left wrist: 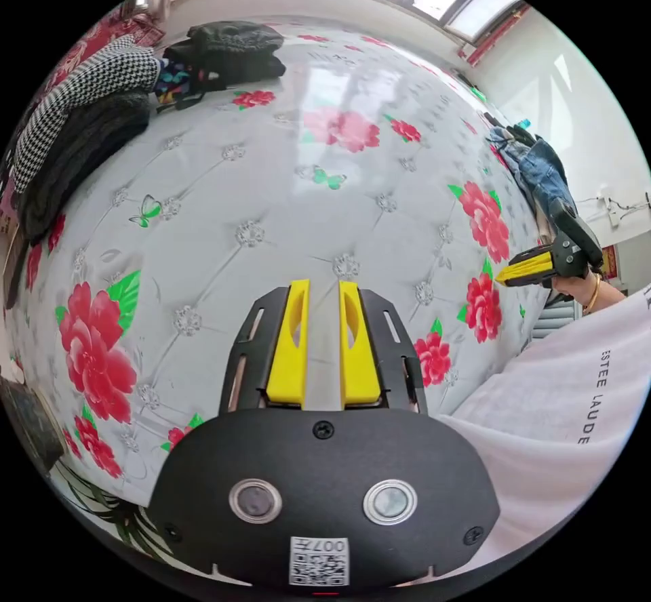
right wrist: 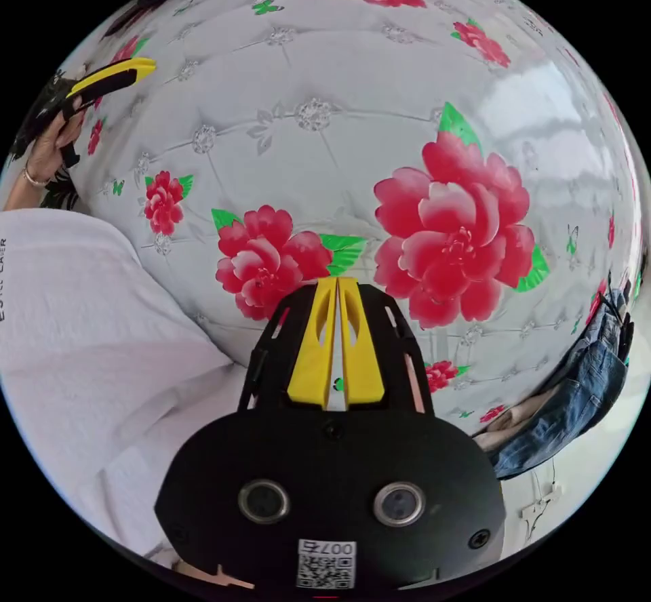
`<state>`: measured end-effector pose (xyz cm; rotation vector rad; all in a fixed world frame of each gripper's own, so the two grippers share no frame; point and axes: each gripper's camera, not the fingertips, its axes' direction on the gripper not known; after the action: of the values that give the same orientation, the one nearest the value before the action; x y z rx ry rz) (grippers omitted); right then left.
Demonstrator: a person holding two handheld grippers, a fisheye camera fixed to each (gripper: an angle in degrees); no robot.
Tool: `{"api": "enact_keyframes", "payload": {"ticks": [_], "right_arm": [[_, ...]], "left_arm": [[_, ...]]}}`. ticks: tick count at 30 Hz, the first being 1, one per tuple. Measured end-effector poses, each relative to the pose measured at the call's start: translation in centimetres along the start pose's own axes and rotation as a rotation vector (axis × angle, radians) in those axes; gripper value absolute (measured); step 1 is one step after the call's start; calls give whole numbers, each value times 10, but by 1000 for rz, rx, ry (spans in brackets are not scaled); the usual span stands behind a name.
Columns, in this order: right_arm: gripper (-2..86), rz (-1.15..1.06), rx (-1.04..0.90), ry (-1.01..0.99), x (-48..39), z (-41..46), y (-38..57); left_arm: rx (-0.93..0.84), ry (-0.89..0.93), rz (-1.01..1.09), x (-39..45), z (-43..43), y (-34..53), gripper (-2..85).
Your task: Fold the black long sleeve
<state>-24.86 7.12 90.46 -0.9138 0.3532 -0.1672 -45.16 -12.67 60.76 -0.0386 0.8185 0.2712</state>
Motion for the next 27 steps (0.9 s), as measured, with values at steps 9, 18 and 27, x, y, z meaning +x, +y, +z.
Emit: {"api": "enact_keyframes", "payload": {"ticks": [9, 18, 27], "right_arm": [[-1, 201, 279, 212, -1, -16, 123], [11, 801, 782, -138, 197, -29, 448], [85, 1393, 925, 286, 431, -59, 854]], "left_arm": [[-67, 85, 164, 81, 31, 20, 37], [-90, -17, 1, 114, 44, 36, -9], [-174, 48, -173, 170, 92, -2, -10]]}}
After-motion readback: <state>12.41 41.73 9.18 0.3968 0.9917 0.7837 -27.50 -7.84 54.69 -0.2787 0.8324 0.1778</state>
